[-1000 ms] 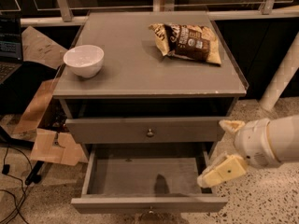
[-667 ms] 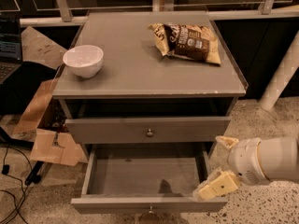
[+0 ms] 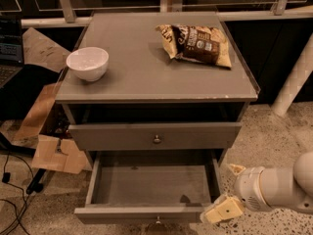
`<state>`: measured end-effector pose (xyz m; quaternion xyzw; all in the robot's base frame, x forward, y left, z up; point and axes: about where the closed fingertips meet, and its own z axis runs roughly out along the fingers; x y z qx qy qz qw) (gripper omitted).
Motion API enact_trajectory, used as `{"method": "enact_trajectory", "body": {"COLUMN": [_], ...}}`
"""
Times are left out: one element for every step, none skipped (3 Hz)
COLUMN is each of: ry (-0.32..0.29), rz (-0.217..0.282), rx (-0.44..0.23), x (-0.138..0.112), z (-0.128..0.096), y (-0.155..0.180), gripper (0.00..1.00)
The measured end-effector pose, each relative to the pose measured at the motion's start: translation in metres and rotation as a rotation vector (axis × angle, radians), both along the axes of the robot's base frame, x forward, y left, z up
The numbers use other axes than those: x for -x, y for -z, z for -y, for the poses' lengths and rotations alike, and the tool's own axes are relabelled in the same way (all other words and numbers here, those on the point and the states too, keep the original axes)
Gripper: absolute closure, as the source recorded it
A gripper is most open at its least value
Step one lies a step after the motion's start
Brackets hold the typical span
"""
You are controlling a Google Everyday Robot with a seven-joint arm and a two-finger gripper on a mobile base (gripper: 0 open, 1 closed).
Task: Close middle drawer
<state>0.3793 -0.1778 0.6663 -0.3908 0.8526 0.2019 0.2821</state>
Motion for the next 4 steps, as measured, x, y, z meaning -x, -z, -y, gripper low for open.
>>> {"method": "enact_trajectory", "body": {"ry": [0.008,0.008,0.008,0.008], "rz": [-0.005,-0.005,-0.005,-0.005], "rx": [0.002,0.002,0.002,0.002], "x": [0.0003,0.0003,0.0003,0.0003], "z": [0.0011,0.0011,0.0011,0.0011], "y": [0.0049,0.0049,0.0049,0.0049], "gripper": [0.17,0.38,0.61,0.85]}}
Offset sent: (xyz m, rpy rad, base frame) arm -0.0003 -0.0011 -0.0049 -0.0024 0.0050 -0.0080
